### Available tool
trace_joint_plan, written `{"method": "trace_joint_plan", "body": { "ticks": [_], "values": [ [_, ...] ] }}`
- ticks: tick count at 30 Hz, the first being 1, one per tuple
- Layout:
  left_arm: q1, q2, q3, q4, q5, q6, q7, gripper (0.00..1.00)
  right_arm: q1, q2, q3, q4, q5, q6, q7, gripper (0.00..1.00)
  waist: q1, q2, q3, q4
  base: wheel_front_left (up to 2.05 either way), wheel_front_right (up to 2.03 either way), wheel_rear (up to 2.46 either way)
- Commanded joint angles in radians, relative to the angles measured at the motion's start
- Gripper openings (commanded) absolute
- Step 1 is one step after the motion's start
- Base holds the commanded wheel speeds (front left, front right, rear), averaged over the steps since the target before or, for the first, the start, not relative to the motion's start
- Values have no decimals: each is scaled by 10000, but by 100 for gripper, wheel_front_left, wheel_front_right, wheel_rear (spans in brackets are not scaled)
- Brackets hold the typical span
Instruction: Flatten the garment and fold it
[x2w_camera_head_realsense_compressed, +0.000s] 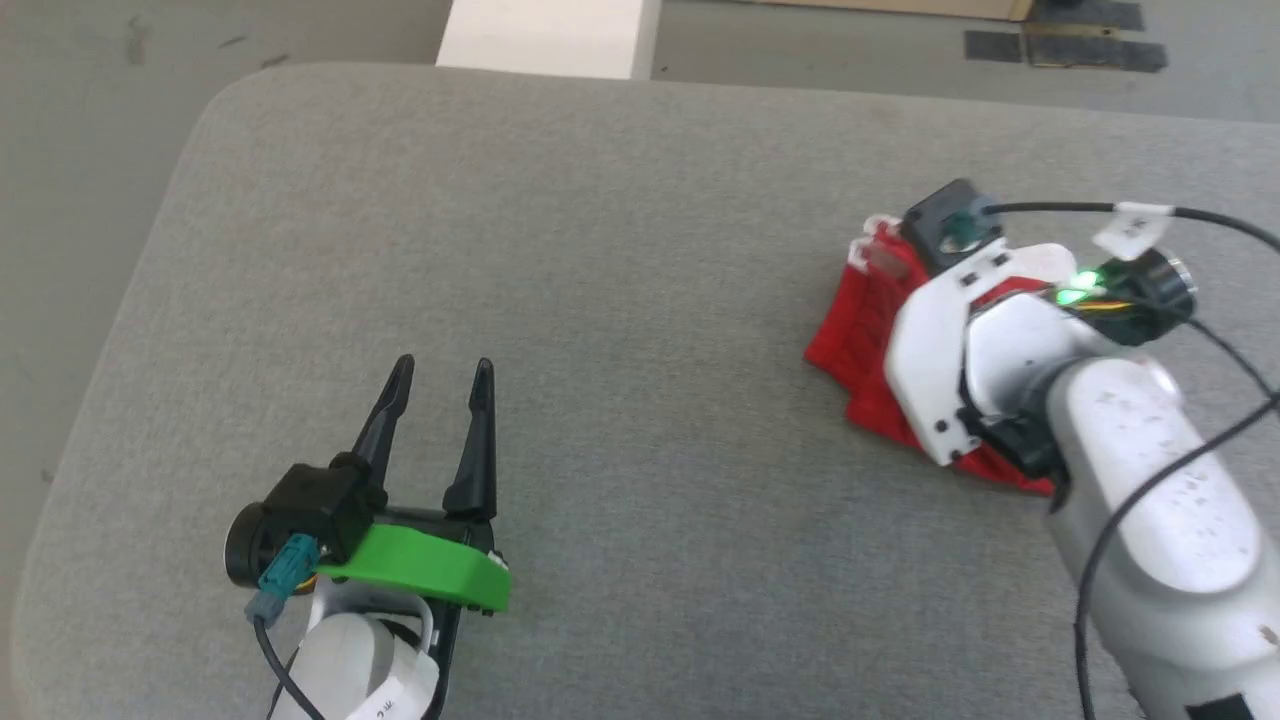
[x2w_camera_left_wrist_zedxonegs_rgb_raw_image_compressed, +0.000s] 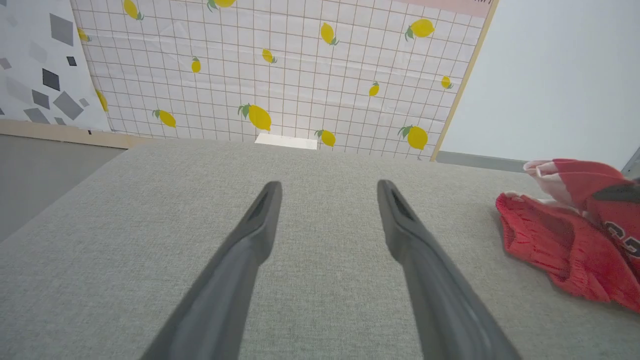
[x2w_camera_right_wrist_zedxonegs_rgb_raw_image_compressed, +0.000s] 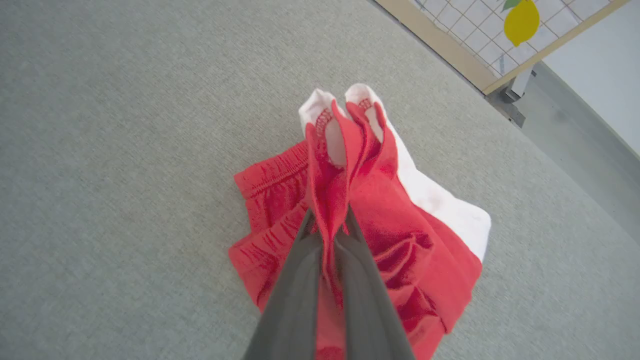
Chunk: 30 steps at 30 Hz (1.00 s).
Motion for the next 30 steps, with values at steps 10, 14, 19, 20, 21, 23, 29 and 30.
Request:
{"method": "trace_joint_plan", "body": {
  "ticks": [10, 14, 19, 20, 21, 23, 29, 30],
  "values": [
    [-240, -18, -68, -25, -124, 71, -38, 100, -670, 347, 1027, 2027, 959, -17, -1037, 100, 0, 0, 373, 374, 0, 0, 0],
    [-138, -18, 38, 4, -81, 81, -38, 100, -572, 319, 866, 1459, 1499, -17, -1976, 100, 0, 0, 111, 133, 0, 0, 0],
    [9, -18, 166, 3, -71, 61, -38, 100, 115, 318, -137, 159, 1614, -17, -3875, 100, 0, 0, -359, -307, 0, 0, 0],
    [39, -18, 193, 9, -56, 57, -38, 100, 301, 333, -362, -81, 1552, -17, -4252, 100, 0, 0, -455, -398, 0, 0, 0],
    [63, -18, 212, 17, -42, 52, -38, 100, 502, 364, -640, -301, 1483, -17, -4612, 100, 0, 0, -535, -472, 0, 0, 0],
    [118, -18, 277, 42, -25, 47, -38, 100, 1033, 471, -1209, -768, 1329, -17, -5385, 100, 0, 0, -730, -667, 0, 0, 0],
    [328, -18, 465, 104, 32, 55, -38, 100, 2783, 984, -2699, -1797, 765, -17, -7231, 100, 0, 0, -1210, -1224, 0, 0, 0],
    [362, -18, 505, 122, 25, 52, -38, 100, 3092, 1048, -2885, -1922, 646, -17, -7530, 100, 0, 0, -1282, -1317, 0, 0, 0]
  ]
}}
